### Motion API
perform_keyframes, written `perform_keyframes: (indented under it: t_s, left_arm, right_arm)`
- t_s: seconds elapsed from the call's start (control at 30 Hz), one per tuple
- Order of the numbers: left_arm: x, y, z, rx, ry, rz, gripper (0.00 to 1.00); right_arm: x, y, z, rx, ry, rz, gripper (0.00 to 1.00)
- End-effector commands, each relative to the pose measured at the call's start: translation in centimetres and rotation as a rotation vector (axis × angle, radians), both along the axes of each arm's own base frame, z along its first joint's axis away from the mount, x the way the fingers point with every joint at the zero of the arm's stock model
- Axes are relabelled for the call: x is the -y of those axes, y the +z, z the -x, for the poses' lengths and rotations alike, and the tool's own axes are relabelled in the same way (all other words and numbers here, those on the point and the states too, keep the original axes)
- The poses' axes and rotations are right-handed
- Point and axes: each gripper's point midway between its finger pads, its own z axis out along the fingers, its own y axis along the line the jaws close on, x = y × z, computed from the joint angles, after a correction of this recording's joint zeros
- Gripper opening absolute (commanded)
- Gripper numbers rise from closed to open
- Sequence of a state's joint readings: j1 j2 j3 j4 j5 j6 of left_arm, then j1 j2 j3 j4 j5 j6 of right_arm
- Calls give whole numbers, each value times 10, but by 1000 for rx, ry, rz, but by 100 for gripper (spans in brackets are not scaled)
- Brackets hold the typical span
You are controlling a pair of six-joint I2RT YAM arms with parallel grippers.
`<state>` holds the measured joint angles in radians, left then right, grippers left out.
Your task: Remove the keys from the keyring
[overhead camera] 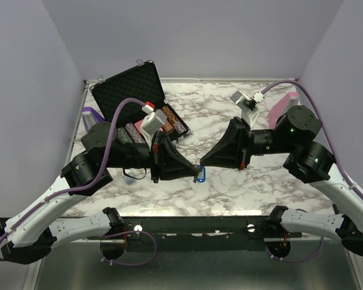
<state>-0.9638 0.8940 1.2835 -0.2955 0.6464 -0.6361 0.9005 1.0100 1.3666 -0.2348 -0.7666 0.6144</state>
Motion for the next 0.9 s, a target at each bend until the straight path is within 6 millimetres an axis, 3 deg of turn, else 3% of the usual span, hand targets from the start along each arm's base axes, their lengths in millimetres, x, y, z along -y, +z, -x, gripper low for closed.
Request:
perform_keyframes:
  t_s: [0.0,0.37,0.67,0.87]
  left_arm:
    - [-3,15,-4,32,36,30,3]
    - [1,4,-7,15,40,-10,3]
    - [5,-8,-11,-1,43,-57,11]
    - [5,-11,-13,0,49,-70,12]
  right_arm:
    - [4,-11,13,-2,76,70,1]
    - [5,-23,18,2,134,151,1]
    - [6,-30,20,-1,157,197,1]
    - [8,-35,23,-3,179,217,1]
